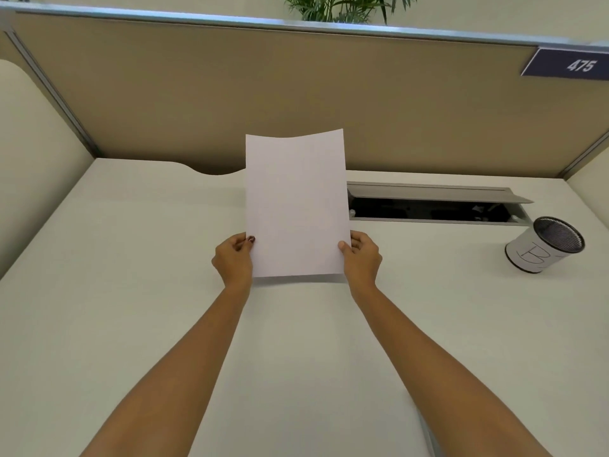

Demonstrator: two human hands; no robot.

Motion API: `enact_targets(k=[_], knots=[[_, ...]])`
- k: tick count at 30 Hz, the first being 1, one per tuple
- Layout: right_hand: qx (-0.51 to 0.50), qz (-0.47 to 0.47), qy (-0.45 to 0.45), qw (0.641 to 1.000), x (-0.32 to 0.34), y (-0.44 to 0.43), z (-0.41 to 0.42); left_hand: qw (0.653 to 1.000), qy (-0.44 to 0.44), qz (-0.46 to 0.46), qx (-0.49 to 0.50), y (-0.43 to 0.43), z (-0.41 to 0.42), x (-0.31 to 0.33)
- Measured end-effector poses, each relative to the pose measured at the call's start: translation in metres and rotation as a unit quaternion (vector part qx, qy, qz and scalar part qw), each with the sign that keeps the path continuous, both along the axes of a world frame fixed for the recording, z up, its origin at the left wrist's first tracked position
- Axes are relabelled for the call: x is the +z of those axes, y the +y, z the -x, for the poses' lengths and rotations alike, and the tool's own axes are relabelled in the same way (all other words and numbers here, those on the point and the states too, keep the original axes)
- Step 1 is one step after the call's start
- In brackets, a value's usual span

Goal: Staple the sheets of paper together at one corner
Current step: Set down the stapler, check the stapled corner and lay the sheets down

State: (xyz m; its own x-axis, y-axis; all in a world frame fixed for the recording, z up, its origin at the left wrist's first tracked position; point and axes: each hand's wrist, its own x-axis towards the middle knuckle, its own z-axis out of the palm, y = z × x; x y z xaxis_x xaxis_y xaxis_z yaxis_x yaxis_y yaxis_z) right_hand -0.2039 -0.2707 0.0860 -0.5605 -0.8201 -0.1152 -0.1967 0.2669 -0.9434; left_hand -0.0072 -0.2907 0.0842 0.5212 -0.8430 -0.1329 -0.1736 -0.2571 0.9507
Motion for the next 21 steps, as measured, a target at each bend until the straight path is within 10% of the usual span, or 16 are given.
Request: enact_targets(k=[21], knots=[[0.021,-0.006,0.136,0.99,-0.052,-0.08,0.002,0.995,-0.093,-0.006,-0.038,-0.082,0.002,-0.038]])
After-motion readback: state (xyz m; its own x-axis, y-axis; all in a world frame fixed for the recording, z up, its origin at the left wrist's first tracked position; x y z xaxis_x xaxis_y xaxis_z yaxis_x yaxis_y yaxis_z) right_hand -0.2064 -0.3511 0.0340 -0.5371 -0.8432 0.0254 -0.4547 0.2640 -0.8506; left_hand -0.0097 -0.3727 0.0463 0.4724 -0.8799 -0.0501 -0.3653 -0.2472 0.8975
